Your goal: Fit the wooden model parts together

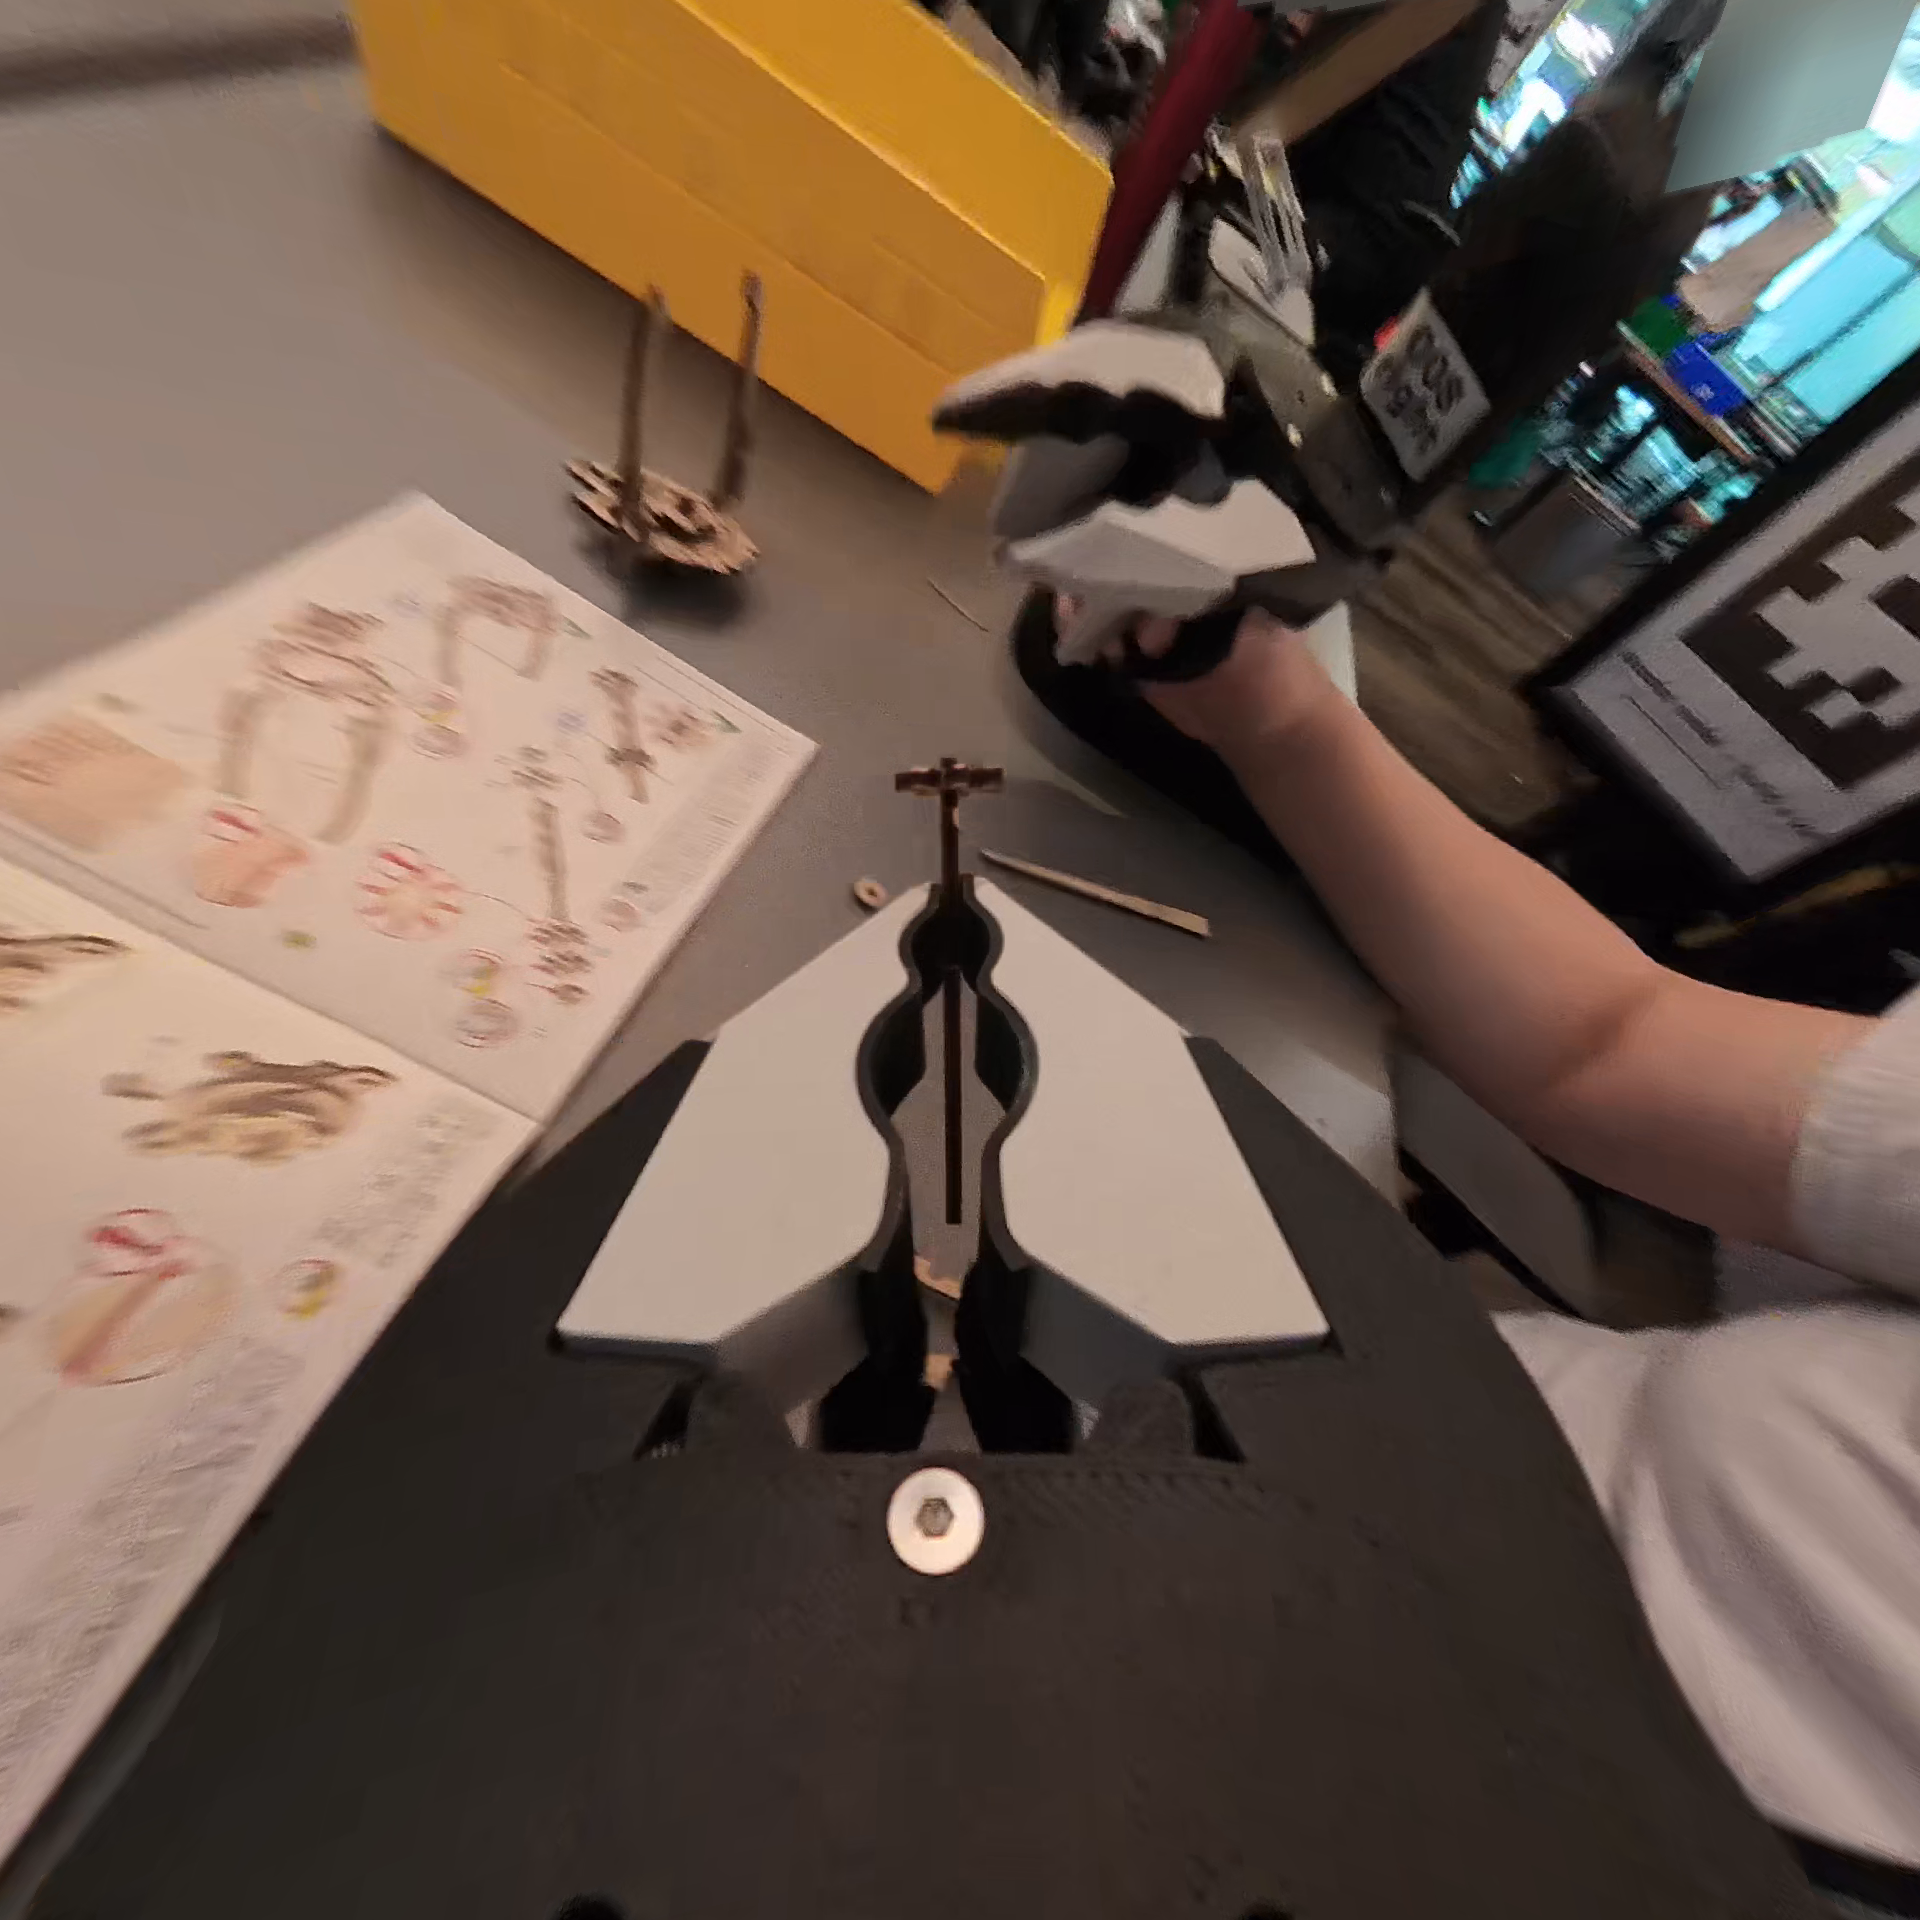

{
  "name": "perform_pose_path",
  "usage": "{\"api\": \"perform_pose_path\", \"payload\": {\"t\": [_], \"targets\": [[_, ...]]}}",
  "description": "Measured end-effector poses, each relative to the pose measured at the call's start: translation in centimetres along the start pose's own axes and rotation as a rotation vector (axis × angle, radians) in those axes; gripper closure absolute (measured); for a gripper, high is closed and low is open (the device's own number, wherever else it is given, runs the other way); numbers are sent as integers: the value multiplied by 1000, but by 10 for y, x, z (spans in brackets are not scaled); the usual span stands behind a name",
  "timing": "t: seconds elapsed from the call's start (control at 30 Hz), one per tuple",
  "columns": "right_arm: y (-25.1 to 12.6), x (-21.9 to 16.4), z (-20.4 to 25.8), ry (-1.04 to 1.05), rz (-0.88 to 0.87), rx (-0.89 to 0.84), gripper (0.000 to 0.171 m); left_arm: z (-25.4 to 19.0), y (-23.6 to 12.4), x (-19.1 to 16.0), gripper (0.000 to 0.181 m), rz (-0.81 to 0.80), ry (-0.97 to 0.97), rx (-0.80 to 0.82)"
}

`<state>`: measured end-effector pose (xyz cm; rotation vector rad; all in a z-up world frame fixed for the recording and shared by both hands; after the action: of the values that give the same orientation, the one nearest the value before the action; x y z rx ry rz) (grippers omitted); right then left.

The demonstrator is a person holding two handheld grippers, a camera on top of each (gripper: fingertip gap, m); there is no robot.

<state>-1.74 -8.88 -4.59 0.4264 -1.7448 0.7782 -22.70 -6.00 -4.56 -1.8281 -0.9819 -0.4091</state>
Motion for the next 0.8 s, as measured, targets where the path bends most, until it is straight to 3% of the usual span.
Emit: {"api": "perform_pose_path", "payload": {"t": [0.03, 0.1, 0.4, 0.8], "targets": [[-1, 0, -1, 0, -1, -3, 140, -2, 9, -6, 181, 96, -15, -45], [-5, 1, 0, 3, -14, 6, 140, -5, 26, -17, 181, 265, -51, -137], [-12, 8, 9, -16, -41, 67, 140, 6, 64, -13, 181, 376, -217, -148], [-19, 13, 6, 62, -71, 52, 135, 22, 72, -15, 176, 449, -397, -131]]}}
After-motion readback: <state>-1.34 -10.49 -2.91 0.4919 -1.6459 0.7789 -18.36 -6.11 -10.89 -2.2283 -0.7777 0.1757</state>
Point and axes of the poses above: each gripper's, where its closed fingertips meet, y out along the fingers, x out of its top, z = x × y across the jaws, the point moved 8 cm from there along -y, back along the fingers, and after that the axes turned 15 degrees about z, right-handed, at the moved point
